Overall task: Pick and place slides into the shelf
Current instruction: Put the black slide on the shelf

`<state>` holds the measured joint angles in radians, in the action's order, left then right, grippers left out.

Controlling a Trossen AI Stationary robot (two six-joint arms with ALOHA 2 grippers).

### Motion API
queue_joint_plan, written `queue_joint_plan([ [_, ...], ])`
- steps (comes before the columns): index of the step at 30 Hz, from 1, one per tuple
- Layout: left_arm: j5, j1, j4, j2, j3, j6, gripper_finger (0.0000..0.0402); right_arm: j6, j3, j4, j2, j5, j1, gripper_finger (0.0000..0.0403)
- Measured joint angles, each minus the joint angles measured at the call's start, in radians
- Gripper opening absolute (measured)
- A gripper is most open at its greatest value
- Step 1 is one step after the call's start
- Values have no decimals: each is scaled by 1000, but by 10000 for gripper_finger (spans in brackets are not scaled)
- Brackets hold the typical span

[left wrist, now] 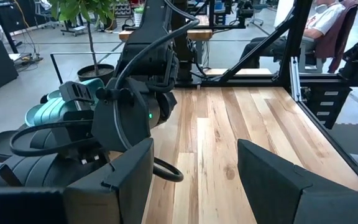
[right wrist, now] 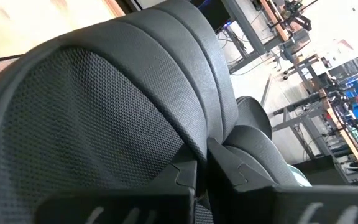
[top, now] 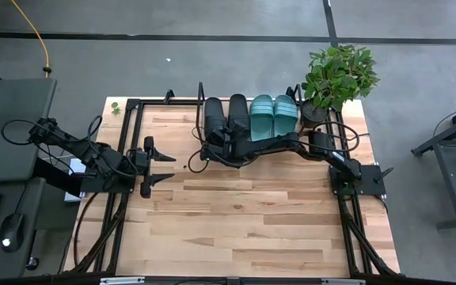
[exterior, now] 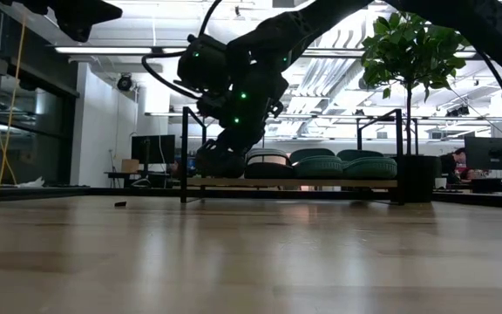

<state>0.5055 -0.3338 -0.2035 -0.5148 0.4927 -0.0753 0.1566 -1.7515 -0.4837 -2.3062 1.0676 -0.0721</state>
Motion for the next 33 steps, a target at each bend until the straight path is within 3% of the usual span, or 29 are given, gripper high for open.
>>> queue_joint_plan([
  [9,0,0,0,0,0,0,215,-78,-1,28,0,-53,-4,18],
  [23,0,0,0,0,0,-1,215,-68,-1,61,0,-77,-24,130],
  [33,0,0,-1,0,0,-1,215,-113,-41,1,0,-25,-7,164],
])
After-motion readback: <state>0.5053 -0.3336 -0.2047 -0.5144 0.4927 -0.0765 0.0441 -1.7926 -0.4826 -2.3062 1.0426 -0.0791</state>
